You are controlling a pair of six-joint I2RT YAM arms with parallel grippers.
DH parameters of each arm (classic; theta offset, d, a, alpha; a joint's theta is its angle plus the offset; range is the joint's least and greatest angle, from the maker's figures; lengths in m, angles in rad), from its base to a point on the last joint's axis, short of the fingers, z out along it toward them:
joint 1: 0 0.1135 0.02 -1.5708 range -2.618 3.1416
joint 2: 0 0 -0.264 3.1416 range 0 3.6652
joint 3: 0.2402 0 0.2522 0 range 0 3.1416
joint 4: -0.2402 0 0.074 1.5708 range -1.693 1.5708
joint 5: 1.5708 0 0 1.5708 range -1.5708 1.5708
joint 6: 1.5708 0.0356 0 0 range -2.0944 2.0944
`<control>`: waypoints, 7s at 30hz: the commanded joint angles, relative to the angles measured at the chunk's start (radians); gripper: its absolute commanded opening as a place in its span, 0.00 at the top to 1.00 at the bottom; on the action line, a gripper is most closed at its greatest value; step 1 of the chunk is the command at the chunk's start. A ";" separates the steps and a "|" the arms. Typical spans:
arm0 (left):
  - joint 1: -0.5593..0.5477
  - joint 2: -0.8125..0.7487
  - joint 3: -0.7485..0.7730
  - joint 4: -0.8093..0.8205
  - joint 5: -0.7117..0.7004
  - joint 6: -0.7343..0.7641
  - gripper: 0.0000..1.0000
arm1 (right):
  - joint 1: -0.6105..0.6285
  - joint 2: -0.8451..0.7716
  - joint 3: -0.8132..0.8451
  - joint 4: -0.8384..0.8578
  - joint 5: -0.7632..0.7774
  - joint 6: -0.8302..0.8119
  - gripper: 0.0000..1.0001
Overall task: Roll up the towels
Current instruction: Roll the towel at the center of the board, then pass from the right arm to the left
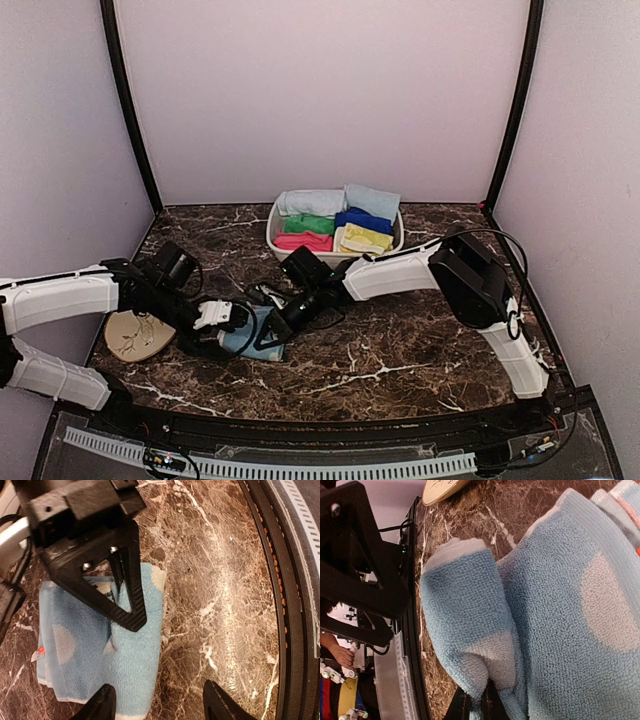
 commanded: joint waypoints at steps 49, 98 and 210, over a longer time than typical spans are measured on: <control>0.135 0.750 0.441 -0.515 0.304 -0.011 1.00 | 0.411 -0.575 -0.759 0.581 1.136 -1.038 0.23; 0.139 0.073 0.030 -0.123 0.097 0.130 0.52 | 0.028 0.129 0.087 -0.252 0.034 -0.173 1.00; 0.051 0.084 -0.041 0.320 -0.211 0.139 0.35 | 0.023 0.053 -0.045 0.082 0.247 -0.153 0.86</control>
